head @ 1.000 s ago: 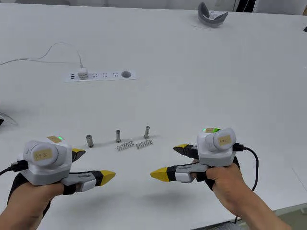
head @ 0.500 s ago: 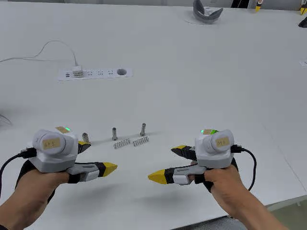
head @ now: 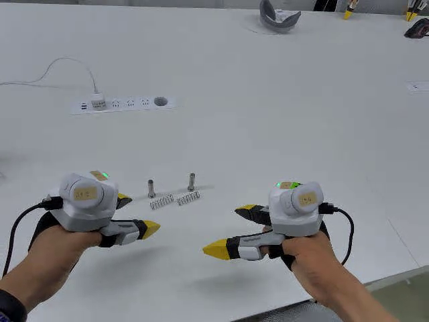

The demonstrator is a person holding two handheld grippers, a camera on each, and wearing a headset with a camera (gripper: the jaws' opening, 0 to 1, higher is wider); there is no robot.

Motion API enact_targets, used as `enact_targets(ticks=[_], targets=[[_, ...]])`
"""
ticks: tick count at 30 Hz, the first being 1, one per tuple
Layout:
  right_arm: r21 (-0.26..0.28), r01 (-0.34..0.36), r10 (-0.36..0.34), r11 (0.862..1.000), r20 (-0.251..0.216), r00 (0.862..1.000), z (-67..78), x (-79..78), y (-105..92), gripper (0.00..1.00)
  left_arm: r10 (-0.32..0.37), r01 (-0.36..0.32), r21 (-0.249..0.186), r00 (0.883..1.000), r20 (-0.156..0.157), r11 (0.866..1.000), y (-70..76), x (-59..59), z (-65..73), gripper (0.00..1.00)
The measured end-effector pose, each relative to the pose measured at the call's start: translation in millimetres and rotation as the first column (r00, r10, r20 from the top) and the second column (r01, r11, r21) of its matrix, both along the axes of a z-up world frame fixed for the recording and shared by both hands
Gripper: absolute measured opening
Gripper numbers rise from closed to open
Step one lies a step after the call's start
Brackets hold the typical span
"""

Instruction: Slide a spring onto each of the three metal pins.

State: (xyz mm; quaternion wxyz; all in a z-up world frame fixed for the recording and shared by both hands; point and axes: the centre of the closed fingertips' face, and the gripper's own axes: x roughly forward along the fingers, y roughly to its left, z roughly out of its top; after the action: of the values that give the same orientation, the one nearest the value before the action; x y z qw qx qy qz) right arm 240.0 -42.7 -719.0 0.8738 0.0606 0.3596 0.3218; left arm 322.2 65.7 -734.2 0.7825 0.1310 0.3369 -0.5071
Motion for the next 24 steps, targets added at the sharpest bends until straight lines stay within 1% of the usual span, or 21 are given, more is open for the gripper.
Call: enact_targets(ticks=[2,3,6,8,12,16,17,22,24], targets=[[0.000,-0.001,0.001,1.000,-0.002,1.000,0.0,-0.9,-0.2,0.79,0.000,0.000,-0.002,1.000,0.002,1.000,-2.4,4.4,-1.9,0.49],[0.000,-0.001,0.001,1.000,-0.002,1.000,0.0,-1.1,-0.3,0.79,-0.002,0.002,-0.005,1.000,0.004,1.000,-3.7,4.8,-1.9,0.47],[-0.001,-0.002,0.002,1.000,-0.004,1.000,-0.1,-1.8,-0.7,0.79,0.000,0.000,-0.011,1.000,0.016,1.000,-7.6,9.0,-3.4,0.38],[-0.002,-0.002,0.002,1.000,-0.006,1.000,0.0,-2.0,-1.5,0.79,0.006,-0.006,-0.011,1.000,0.017,1.000,-10.5,12.4,-6.2,0.37],[-0.006,-0.001,0.001,1.000,-0.009,1.000,1.2,-2.6,-3.9,0.79,0.022,-0.022,-0.008,1.000,0.016,1.000,-16.0,20.9,-16.2,0.31],[-0.011,-0.002,0.002,1.000,-0.011,1.000,1.3,-4.1,-7.0,0.79,0.038,-0.037,-0.004,0.999,0.011,0.999,-21.6,26.4,-26.3,0.27],[-0.012,-0.002,0.002,1.000,-0.013,1.000,0.8,-4.8,-8.1,0.79,0.040,-0.040,0.001,0.999,0.011,0.999,-23.3,28.8,-31.4,0.26],[-0.015,-0.001,0.001,1.000,-0.022,1.000,-1.5,-8.5,-10.3,0.79,0.056,-0.056,0.010,0.998,0.014,0.998,-29.7,36.2,-42.9,0.23],[-0.015,-0.002,0.001,1.000,-0.026,1.000,-2.6,-9.8,-10.0,0.79,0.061,-0.061,0.022,0.998,0.009,0.998,-30.9,37.7,-48.9,0.22]])
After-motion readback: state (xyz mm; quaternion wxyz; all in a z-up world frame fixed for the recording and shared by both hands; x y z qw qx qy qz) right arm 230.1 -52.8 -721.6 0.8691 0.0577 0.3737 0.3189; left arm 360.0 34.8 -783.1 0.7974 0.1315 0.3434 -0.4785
